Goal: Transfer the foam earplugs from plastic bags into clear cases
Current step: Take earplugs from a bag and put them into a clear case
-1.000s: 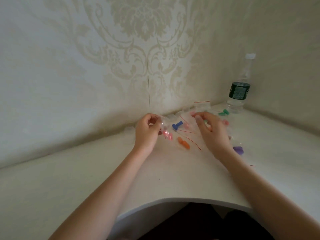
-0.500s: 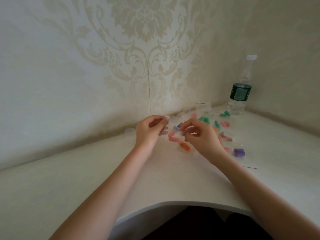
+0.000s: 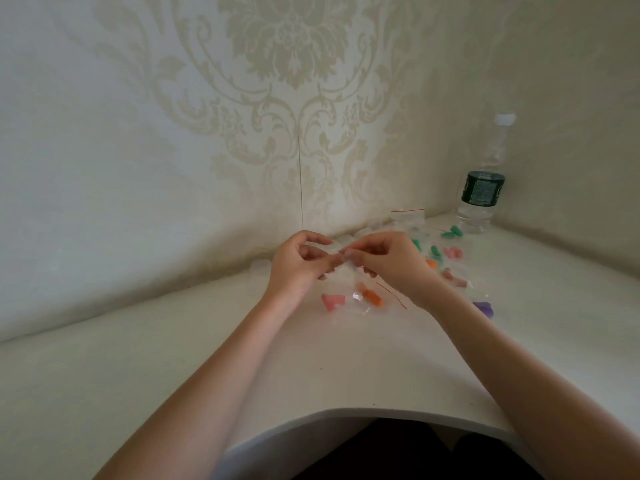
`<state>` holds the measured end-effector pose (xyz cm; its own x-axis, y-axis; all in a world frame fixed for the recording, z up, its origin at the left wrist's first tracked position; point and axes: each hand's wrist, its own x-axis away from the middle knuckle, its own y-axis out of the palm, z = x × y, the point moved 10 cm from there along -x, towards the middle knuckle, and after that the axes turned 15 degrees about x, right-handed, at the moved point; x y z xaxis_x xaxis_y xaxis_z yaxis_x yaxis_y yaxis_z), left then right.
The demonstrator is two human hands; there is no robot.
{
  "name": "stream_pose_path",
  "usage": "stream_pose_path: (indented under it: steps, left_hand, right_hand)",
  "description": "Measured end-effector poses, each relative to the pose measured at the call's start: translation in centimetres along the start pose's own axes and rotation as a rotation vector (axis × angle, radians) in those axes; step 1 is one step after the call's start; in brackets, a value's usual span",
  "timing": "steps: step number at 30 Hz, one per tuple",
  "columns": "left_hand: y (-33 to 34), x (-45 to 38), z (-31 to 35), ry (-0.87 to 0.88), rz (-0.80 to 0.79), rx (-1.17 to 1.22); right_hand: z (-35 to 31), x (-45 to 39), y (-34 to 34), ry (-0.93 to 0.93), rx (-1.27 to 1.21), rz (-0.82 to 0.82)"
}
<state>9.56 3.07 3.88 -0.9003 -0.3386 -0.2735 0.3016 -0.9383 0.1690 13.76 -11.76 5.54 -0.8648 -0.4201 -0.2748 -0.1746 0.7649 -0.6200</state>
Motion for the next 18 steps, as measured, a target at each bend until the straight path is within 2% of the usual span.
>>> stream_pose_path:
  steps: [2,5,8,11,15,18]
  left_hand:
    - [-0.6,-0.4,0.1,-0.004,0.019,0.028]
    - [-0.6,-0.8,0.3,-0.006,-0.026,0.024]
    - [-0.1,-0.9,-0.1,-0.029,-0.079,0.049]
    - [-0.3,-1.0,-0.4,-0.045,-0.066,0.137]
    - [-1.7,-1.0,-0.4,-0.090,0.047,0.322]
    - [-1.3,-0.7,0.1,-0.089,-0.002,0.231]
  right_hand:
    - [0.7,-0.3,0.7,0.043,-0.079,-0.026]
    - [1.0,-0.3,1.2,0.052,-0.043,-0.042]
    - [1.1,-0.4,0.4,0.062,-0.045,0.056]
    - [1.7,-0.1,-0.8,0.134,-0.183,0.143]
    - [1.4,0.2,-0.2,0.156,-0.196,0.063]
    - [0.5,0.3,-0.1,0.102,-0.126,0.035]
